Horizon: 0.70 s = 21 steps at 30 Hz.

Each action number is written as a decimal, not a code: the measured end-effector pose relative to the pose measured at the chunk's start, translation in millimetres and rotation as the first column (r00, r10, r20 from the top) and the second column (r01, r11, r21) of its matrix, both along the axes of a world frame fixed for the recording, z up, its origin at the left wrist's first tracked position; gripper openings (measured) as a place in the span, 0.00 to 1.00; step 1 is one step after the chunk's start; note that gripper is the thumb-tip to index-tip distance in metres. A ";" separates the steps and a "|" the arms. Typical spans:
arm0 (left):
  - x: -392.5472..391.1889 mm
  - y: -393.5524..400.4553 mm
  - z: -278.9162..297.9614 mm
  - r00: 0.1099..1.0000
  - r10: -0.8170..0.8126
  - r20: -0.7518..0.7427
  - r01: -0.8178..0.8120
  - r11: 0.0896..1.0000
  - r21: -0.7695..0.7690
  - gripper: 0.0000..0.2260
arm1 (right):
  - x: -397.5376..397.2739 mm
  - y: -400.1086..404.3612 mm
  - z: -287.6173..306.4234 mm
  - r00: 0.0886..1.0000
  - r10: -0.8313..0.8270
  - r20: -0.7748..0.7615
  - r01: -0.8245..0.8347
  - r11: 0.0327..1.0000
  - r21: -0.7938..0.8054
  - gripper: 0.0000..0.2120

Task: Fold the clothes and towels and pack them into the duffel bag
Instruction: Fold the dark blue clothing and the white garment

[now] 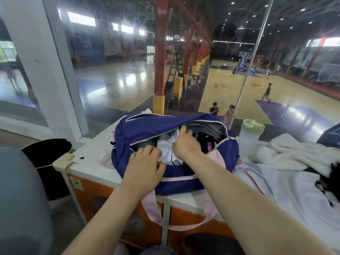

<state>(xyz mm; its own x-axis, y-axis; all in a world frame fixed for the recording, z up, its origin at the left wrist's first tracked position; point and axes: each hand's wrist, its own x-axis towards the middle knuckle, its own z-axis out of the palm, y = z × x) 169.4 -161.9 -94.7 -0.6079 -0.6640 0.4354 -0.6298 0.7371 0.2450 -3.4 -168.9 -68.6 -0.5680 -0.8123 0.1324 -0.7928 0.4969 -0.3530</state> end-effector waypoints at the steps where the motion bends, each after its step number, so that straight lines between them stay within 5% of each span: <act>1: -5.2 -3.7 1.9 1.000 -0.026 0.012 0.025 1.000 0.016 0.21 | -0.3 1.9 1.3 0.993 0.006 -0.118 -0.002 1.000 0.030 0.26; 5: -26.0 -23.6 0.0 0.978 -0.123 0.168 0.078 0.965 0.252 0.23 | -10.8 11.7 11.0 0.952 0.092 -0.292 -0.075 0.995 0.069 0.27; 9: -39.0 -36.5 -13.2 0.947 -0.167 0.273 0.090 0.958 0.273 0.23 | -16.5 22.9 8.3 0.859 0.320 -0.400 -0.319 0.945 0.070 0.22; 14: -44.5 -45.3 -19.6 0.922 -0.160 0.351 0.020 0.928 0.371 0.26 | -22.8 23.5 -0.5 0.915 0.352 -0.196 -0.244 0.872 0.425 0.29; 21: -44.6 -34.0 -10.4 0.899 -0.091 0.429 -0.060 0.944 0.326 0.26 | -16.5 29.7 -0.3 0.918 0.350 -0.188 -0.229 0.853 0.470 0.31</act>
